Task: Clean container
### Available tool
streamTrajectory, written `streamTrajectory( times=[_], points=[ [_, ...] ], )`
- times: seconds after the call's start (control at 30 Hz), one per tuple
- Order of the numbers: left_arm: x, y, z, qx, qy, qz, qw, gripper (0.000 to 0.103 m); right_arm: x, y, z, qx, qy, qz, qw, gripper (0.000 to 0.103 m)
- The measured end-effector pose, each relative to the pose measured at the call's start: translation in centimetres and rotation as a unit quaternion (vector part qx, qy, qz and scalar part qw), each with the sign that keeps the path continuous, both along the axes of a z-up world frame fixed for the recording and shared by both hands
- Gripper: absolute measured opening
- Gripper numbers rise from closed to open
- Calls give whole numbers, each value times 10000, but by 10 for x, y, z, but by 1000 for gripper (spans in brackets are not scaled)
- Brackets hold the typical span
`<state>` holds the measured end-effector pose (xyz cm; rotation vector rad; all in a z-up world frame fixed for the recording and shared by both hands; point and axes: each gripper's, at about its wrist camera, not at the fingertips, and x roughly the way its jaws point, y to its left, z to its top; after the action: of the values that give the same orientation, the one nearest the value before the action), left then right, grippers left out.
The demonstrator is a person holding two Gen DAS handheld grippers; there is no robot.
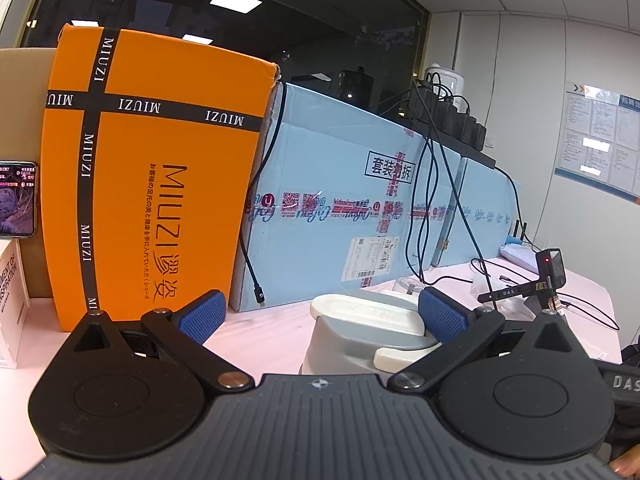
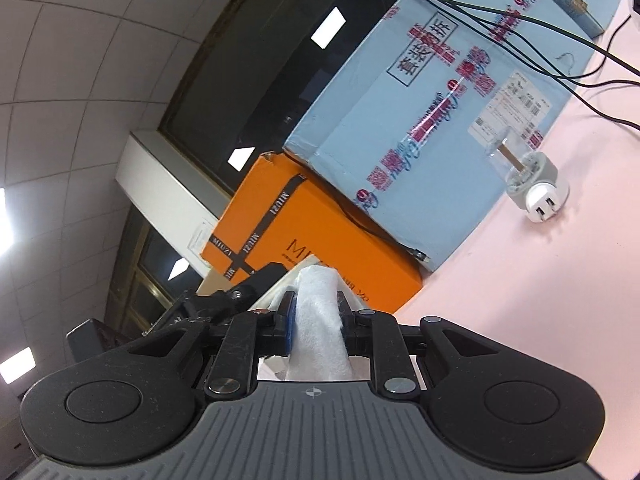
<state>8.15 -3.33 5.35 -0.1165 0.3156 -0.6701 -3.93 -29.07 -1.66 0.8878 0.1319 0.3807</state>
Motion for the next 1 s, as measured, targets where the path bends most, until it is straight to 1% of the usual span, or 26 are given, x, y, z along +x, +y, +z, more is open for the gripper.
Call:
streamTrajectory(
  times=[0.2,0.3,0.37,0.47,0.57,0.63,0.67,0.7,0.8,1.0],
  points=[
    [-1,-1,0,8,-16,-36,10000,103,5,-5,-13,33,432,-171,9989,17],
    [0,0,-1,-5,-8,-57,10000,103,9,-5,-22,8,737,-164,9971,17],
    [0,-1,-1,-10,-3,-68,10000,103,9,-6,-26,39,824,-146,9965,17],
    [0,-1,-1,-6,-9,-70,10000,103,5,-7,-21,193,596,-83,9980,17],
    [0,0,0,-14,-2,-95,10000,103,0,-9,-10,335,191,18,9993,17],
    [-1,-1,0,-1,-14,-100,9999,103,-3,-7,-1,303,-37,59,9995,17],
    [-1,-1,0,2,-17,-89,10000,103,-4,-5,3,229,-74,34,9997,16],
    [0,0,1,2,-15,-72,10000,103,-5,-4,6,161,-83,6,9998,16],
    [1,0,0,-32,21,-95,9999,103,-3,-4,2,222,-52,46,9997,16],
    [1,1,0,-40,23,-78,10000,103,3,-6,-10,138,287,-97,9994,17]
  ],
)
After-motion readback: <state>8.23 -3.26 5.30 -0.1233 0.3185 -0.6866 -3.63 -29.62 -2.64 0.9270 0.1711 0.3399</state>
